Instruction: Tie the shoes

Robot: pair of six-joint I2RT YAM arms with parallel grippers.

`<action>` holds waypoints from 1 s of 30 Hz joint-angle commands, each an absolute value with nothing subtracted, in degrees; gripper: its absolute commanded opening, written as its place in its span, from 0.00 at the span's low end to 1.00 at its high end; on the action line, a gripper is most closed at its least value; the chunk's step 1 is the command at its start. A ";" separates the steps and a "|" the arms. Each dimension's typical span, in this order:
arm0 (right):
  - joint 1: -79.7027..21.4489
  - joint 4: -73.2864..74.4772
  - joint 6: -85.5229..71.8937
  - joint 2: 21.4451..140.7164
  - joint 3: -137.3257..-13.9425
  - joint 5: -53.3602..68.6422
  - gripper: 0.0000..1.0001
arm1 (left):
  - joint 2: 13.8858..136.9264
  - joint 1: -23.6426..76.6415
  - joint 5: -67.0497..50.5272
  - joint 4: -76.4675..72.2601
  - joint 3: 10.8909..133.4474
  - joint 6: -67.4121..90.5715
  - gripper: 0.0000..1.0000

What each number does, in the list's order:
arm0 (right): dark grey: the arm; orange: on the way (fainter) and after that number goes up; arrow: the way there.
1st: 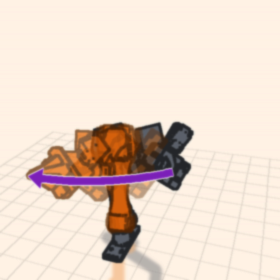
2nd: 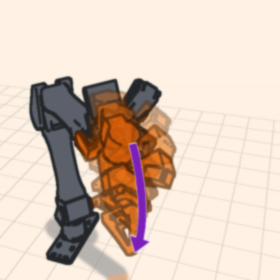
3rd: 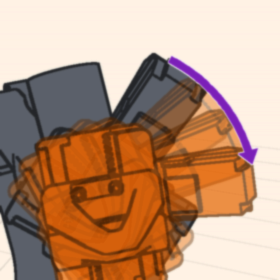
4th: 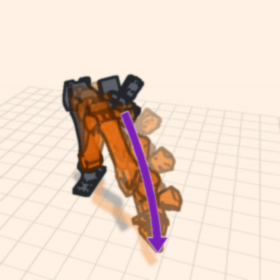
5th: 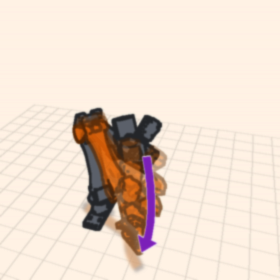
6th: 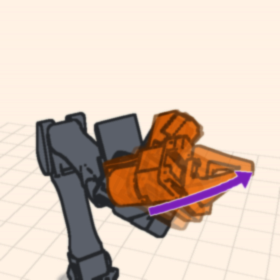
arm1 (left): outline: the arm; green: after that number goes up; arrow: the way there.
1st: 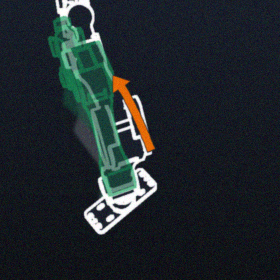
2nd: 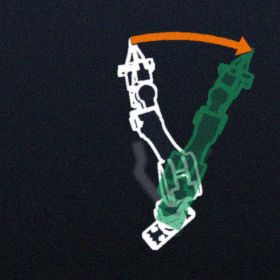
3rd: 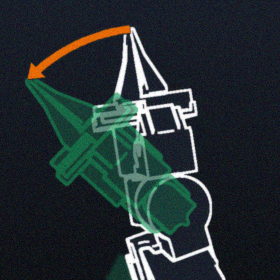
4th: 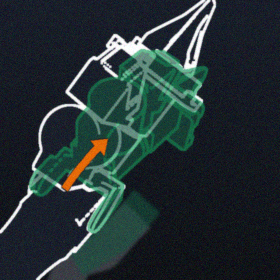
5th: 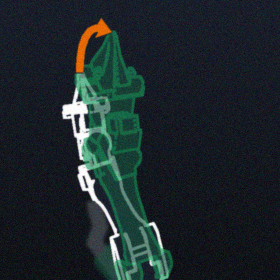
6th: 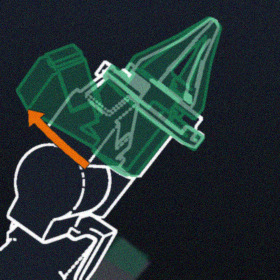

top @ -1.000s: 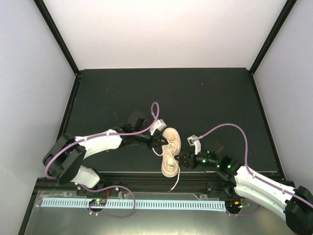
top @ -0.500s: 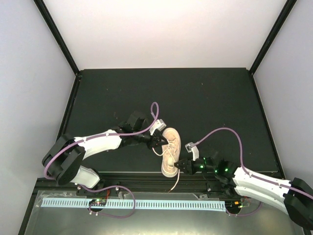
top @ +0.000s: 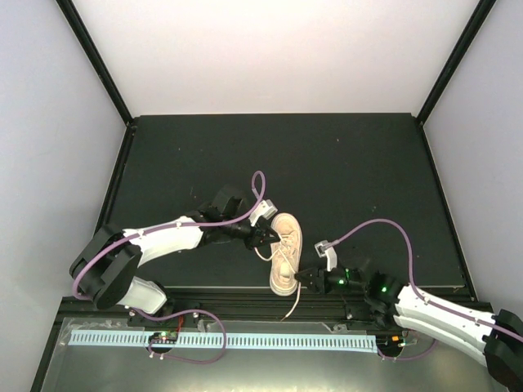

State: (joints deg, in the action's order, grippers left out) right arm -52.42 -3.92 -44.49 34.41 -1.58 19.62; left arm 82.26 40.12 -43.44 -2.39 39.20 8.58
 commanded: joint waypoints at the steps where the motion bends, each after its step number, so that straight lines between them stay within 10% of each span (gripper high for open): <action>1: -53.37 -5.35 -47.01 34.48 1.38 19.60 0.41 | 80.77 39.75 -42.85 -1.82 39.90 7.10 0.02; 9: -53.48 -14.93 -45.92 43.53 2.39 23.64 0.40 | 81.03 39.73 -42.86 -1.76 39.90 7.03 0.02; 15: -53.50 -19.09 -45.28 49.67 1.56 25.07 0.21 | 80.80 39.73 -42.78 -1.27 39.97 6.81 0.02; 21: -53.53 -5.15 -45.31 42.22 -1.82 18.38 0.02 | 78.65 39.77 -43.22 -1.06 38.61 5.35 0.02; 30: -53.44 9.12 -43.94 35.32 -9.63 11.03 0.02 | 76.43 40.40 -45.70 -0.59 37.66 5.10 0.02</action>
State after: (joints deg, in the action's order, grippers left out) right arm -53.12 2.57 -45.76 33.91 -5.43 15.35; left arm 78.48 40.14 -43.70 -0.82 38.02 6.52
